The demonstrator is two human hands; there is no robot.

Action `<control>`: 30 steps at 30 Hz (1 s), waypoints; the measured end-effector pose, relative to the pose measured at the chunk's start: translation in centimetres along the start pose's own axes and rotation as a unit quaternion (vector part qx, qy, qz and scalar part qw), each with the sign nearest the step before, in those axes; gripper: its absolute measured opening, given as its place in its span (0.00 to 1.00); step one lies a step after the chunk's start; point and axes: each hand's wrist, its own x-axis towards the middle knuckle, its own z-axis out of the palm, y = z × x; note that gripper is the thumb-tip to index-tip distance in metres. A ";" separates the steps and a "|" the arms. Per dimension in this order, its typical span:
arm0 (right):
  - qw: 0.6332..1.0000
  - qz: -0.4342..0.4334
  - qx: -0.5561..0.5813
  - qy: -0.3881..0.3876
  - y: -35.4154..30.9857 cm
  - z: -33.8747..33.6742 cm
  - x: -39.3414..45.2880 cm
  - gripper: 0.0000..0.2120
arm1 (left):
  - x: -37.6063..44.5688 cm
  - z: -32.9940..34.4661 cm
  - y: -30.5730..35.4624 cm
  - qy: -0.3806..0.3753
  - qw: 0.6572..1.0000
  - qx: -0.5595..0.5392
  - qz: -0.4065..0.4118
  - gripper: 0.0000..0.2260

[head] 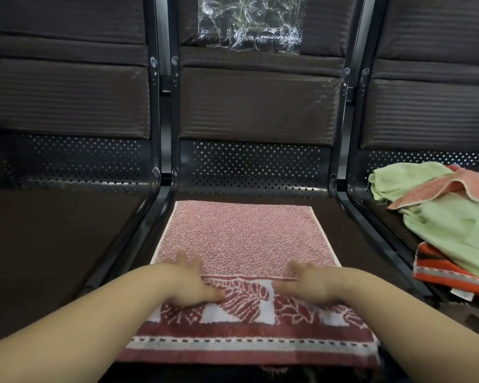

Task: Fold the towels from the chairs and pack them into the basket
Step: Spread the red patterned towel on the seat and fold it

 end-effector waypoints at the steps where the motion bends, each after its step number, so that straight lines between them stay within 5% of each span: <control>1: 1.000 0.003 -0.020 -0.014 -0.1 0.5 -0.1 0.44 | -0.1 0.5 0.1 -0.003 1.000 0.006 -0.001 0.46; 7: 0.997 -0.002 0.010 0.078 0.0 1.9 1.3 0.41 | 0.9 2.5 -0.4 0.126 0.992 -0.021 0.014 0.43; 18: 0.979 0.089 0.101 0.154 3.2 0.0 -3.4 0.48 | -3.1 1.3 -5.5 0.181 0.974 -0.104 -0.084 0.40; 23: 0.976 0.148 0.115 0.112 3.7 -0.2 -5.0 0.36 | -4.5 2.4 -7.5 0.187 0.958 -0.206 -0.066 0.19; 30: 0.977 0.151 0.136 0.063 3.3 0.2 -5.8 0.15 | -5.6 3.8 -7.2 0.166 0.932 -0.312 -0.083 0.18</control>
